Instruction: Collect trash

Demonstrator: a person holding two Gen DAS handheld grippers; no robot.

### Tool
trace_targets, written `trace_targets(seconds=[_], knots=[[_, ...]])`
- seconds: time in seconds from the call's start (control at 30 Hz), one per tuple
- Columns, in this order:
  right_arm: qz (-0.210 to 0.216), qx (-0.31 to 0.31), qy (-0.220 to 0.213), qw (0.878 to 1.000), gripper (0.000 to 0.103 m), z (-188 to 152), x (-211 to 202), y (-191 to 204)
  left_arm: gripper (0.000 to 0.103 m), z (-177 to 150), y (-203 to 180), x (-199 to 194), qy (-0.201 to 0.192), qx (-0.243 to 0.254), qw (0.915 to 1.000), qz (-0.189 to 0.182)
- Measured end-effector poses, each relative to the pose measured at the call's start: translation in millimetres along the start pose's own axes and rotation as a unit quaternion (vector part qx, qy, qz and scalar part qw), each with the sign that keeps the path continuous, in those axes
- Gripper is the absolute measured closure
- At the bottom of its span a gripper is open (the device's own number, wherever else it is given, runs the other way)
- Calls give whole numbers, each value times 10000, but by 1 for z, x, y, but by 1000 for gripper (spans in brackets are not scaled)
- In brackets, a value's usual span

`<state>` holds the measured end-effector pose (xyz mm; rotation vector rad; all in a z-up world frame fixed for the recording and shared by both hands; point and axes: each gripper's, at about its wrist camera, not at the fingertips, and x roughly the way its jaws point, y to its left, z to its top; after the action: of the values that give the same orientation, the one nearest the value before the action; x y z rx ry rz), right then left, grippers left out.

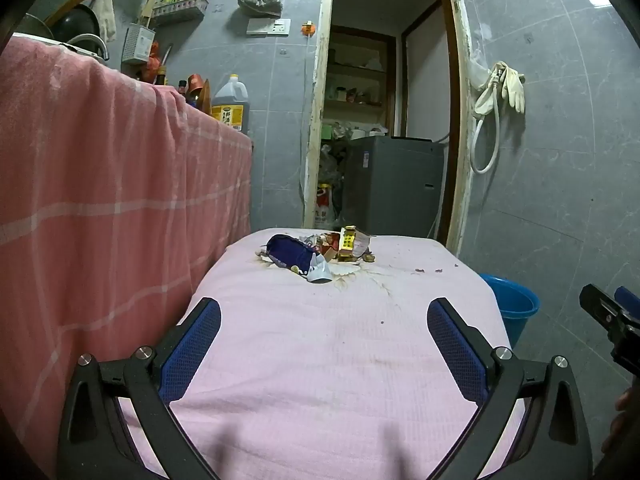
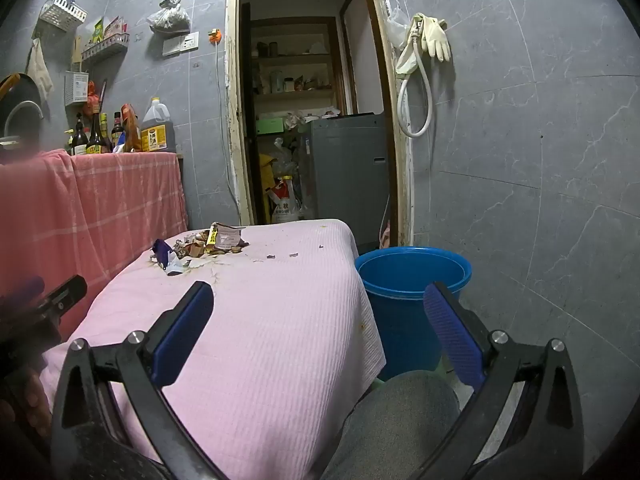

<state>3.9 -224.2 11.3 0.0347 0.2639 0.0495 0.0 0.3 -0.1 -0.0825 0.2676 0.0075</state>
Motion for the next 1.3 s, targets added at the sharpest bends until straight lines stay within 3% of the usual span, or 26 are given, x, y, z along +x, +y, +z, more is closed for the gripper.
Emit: trace_targets(seconds=[1.3], knots=[[2, 4, -36, 10000, 0, 1, 1, 3, 2, 0, 0, 0, 2, 19, 10000, -4]])
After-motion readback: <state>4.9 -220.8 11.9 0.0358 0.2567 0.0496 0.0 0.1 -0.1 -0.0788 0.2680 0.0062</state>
